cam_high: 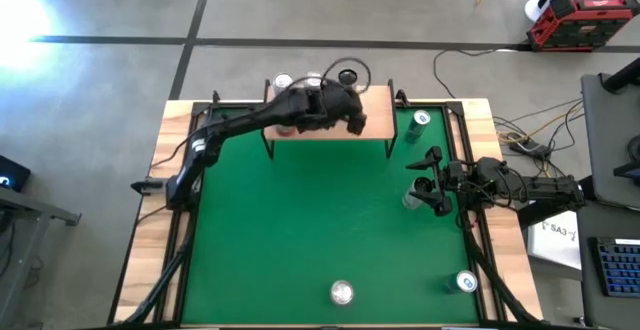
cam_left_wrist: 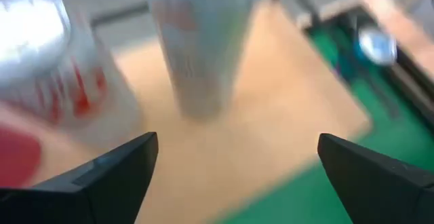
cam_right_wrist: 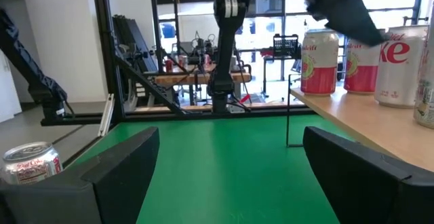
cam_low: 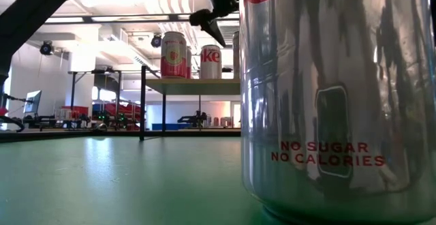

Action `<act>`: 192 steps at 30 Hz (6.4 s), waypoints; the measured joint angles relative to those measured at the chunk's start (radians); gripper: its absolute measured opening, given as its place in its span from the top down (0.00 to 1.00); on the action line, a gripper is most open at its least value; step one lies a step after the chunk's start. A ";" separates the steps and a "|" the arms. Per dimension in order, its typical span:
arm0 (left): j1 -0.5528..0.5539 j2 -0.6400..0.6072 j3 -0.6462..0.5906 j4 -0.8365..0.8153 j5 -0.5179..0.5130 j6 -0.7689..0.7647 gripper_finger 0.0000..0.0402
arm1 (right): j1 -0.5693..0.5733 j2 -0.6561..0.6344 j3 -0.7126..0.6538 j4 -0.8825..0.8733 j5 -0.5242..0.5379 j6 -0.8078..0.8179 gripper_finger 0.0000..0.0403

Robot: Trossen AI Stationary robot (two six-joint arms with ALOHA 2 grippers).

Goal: Place canned beverage on shelf
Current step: Move the red-silver soda can to the center of the table

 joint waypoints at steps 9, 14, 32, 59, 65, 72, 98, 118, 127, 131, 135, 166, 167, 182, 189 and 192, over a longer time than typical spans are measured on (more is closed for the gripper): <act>-0.168 -0.003 0.000 -0.344 0.273 -0.355 0.05 | 0.000 0.000 0.000 0.000 0.000 0.000 0.11; -0.285 -0.001 0.000 -0.394 0.378 -0.555 0.05 | 0.000 0.000 0.000 0.000 0.000 0.000 0.11; -0.657 0.136 -0.001 -0.212 0.459 -0.923 0.02 | 0.000 0.000 0.000 0.000 0.000 0.000 0.11; -0.724 0.160 -0.005 0.060 0.453 -0.474 0.01 | 0.000 0.000 0.000 0.000 0.000 0.000 0.11; -0.742 0.160 -0.016 0.066 0.416 -0.429 0.01 | 0.000 0.000 0.000 0.000 0.000 0.000 0.11; -0.767 0.177 -0.024 0.069 0.311 -0.350 0.01 | 0.000 0.000 0.000 0.000 0.000 0.000 0.11; -0.796 0.294 -0.015 0.063 0.173 -0.240 0.08 | 0.000 0.000 0.000 0.000 0.000 0.000 0.11; -0.598 0.253 -0.013 -0.179 0.144 -0.266 0.29 | 0.000 0.000 0.000 0.000 0.000 0.000 0.11; -0.347 0.224 -0.013 -0.183 0.389 -0.107 0.29 | 0.000 0.000 0.000 0.000 0.000 0.000 0.11; -0.293 0.220 -0.013 -0.181 0.400 -0.092 0.29 | 0.000 0.000 0.000 0.000 0.000 0.000 0.11; -0.280 0.200 -0.012 -0.177 0.274 -0.115 0.29 | 0.000 0.000 0.000 0.000 0.000 0.000 0.11; -0.235 0.192 -0.139 -0.223 -0.025 -0.761 0.26 | 0.000 0.000 0.000 0.000 0.000 0.000 0.11; -0.235 0.192 -0.143 -0.222 -0.024 -0.770 0.25 | 0.000 0.000 0.000 0.000 0.000 0.000 0.11; -0.235 0.192 -0.187 -0.181 0.001 -0.872 0.23 | 0.000 0.000 0.000 0.000 0.000 0.000 0.11; -0.235 0.192 -0.198 -0.171 -0.003 -0.884 0.22 | 0.000 0.000 0.000 0.000 0.000 0.000 0.11; -0.235 0.192 -0.198 -0.187 0.000 -0.884 0.16 | 0.000 0.000 0.000 0.000 0.000 0.000 0.11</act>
